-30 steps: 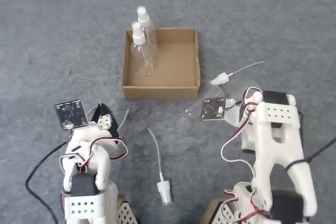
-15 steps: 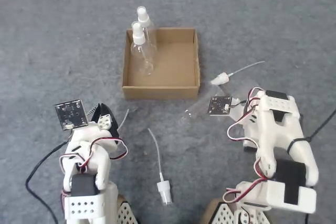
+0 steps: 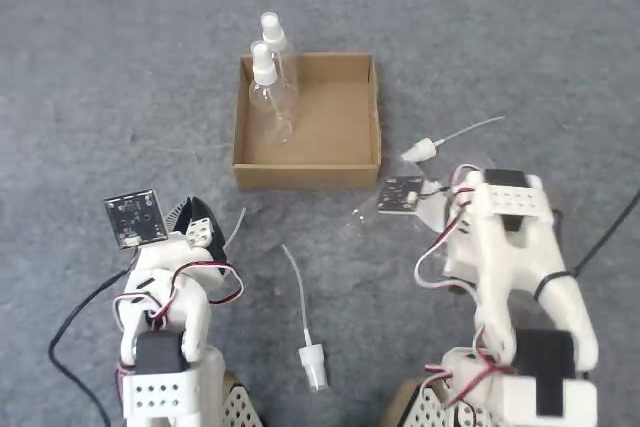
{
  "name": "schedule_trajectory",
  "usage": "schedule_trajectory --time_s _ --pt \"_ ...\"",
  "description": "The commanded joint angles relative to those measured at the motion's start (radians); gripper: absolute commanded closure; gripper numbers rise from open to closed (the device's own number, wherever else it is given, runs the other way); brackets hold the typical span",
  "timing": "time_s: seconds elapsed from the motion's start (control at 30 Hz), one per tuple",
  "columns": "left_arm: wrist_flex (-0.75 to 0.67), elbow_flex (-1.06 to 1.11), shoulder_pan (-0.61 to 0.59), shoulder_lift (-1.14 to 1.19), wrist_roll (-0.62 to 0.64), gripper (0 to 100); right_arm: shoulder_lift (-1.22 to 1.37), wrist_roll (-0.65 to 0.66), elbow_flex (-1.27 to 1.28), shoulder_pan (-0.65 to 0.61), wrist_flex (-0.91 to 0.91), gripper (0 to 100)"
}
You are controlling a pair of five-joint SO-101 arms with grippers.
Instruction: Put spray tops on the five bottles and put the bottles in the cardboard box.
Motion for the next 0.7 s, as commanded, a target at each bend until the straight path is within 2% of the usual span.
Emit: schedule_trajectory --time_s 0.0,0.13,0.27,0.5,0.67 --pt "0.003 -0.012 0.005 -0.014 -0.006 99 -0.130 -0.167 -0.034 -0.143 0.067 92.0" --pt "0.005 -0.012 0.005 -0.014 -0.006 99 -0.157 -0.353 -0.034 -0.269 0.067 91.9" --pt "0.005 -0.012 0.005 -0.014 -0.006 99 -0.157 -0.485 -0.032 -0.383 0.054 91.8" --pt "0.008 -0.012 0.005 -0.014 -0.006 99 -0.156 -0.646 -0.026 -0.493 -0.067 91.8" --pt "0.008 -0.012 0.005 -0.014 -0.006 99 -0.156 -0.712 -0.026 -0.564 -0.094 91.7"
